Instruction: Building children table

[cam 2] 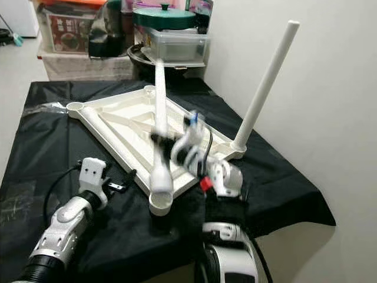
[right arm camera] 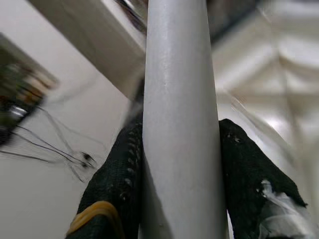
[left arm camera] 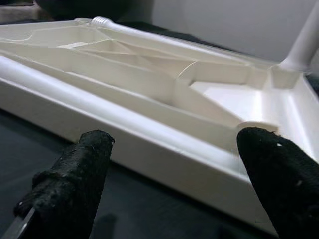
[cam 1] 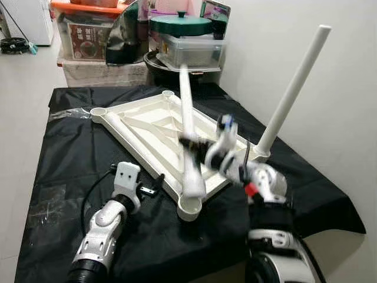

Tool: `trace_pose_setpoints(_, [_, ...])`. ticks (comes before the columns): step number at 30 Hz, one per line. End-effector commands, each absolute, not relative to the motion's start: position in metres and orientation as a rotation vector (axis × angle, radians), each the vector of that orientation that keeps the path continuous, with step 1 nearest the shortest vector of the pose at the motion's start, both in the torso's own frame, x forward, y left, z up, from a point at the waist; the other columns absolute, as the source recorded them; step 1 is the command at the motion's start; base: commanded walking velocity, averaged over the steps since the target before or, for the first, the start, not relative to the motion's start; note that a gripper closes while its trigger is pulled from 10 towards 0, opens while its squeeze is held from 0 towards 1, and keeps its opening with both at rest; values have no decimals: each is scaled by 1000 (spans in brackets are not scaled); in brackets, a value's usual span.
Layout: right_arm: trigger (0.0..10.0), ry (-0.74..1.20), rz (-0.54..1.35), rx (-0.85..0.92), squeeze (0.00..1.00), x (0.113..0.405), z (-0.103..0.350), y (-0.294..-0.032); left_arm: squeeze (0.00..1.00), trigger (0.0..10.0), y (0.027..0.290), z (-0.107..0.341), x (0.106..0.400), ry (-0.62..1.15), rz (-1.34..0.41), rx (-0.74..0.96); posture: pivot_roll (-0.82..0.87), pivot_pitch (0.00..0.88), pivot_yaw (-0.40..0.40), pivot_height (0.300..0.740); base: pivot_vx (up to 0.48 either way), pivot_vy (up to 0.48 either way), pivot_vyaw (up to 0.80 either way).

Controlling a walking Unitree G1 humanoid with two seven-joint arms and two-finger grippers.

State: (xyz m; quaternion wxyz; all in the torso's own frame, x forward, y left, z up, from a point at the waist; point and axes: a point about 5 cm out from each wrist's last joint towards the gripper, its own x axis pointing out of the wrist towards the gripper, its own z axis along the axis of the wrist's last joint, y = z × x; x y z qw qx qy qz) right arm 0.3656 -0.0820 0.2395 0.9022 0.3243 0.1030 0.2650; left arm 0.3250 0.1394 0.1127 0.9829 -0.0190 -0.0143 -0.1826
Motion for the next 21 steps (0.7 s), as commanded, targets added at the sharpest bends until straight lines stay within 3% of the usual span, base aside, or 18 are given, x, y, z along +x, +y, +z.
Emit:
trace_pose_setpoints(1, [0, 157, 588, 734, 0, 364, 248, -83, 0, 10000, 133, 115, 322, -17, -430, -107, 10, 0, -129, 740, 0, 0, 0])
trace_pose_setpoints(9, [0, 43, 674, 740, 0, 359, 270, -74, 0, 10000, 127, 126, 316, -20, -550, -232, 23, 0, -130, 740, 0, 0, 0])
trace_pose_setpoints(17, [0, -69, 617, 729, 0, 358, 264, -73, 0, 10000, 103, 126, 284, 55, -903, -304, 40, 0, -120, 740, 0, 0, 0])
trace_pose_setpoints(21, [0, -76, 614, 721, 0, 357, 262, -73, 0, 10000, 100, 130, 280, 64, -964, -322, 40, 0, -115, 740, 0, 0, 0])
